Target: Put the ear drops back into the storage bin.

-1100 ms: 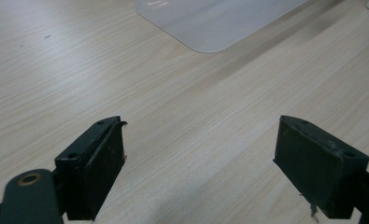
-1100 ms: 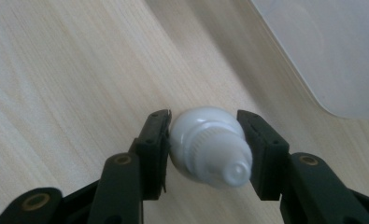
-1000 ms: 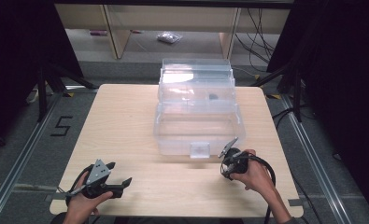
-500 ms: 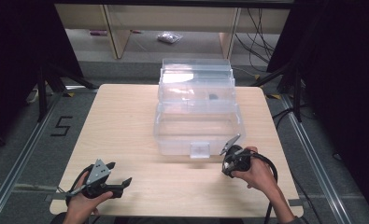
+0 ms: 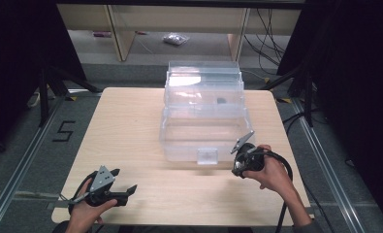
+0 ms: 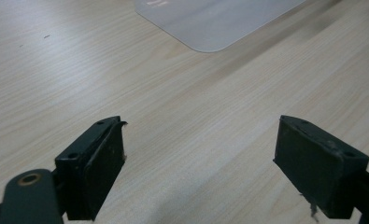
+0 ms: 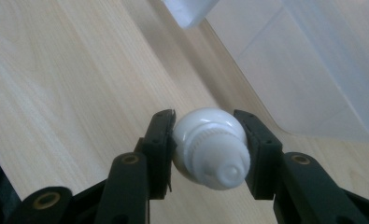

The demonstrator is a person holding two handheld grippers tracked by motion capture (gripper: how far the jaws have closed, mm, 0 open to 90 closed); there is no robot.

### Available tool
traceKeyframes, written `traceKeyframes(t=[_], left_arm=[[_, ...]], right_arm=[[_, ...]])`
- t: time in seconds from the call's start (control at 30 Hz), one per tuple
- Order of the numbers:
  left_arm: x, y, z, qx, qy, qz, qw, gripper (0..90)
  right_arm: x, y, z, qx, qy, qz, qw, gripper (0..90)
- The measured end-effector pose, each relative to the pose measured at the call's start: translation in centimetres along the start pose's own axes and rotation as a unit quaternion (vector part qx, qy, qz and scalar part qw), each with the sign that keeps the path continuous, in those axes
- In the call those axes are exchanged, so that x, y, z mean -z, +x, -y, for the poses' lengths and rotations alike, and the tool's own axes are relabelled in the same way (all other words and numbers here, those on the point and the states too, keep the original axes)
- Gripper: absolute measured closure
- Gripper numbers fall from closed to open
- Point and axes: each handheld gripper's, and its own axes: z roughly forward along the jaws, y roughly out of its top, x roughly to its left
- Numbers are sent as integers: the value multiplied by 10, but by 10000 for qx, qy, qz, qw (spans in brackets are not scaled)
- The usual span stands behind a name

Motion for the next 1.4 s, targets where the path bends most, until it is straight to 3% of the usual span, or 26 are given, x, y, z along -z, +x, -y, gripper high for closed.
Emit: traceKeyframes(t=[0.63, 0.7, 1.17, 1.2, 1.27, 1.4], left_arm=[[0, 0, 0, 6, 4, 5, 10000, 155], [0, 0, 0, 11, 4, 4, 10000, 155], [0, 0, 0, 14, 6, 4, 10000, 155], [0, 0, 0, 15, 8, 7, 10000, 155], [0, 0, 0, 15, 4, 7, 10000, 155], [0, 1, 0, -11, 25, 5, 10000, 155]], right_arm=[[32, -4, -25, 319, 43, -85, 9994, 600], [35, -4, -28, 360, 83, -8, 9993, 600], [60, -19, -49, 328, -22, 51, 9994, 600], [61, -22, -50, 468, -64, 38, 9989, 600], [64, -24, -53, 278, -60, 13, 9996, 600], [65, -32, -59, 244, -41, 57, 9997, 600]])
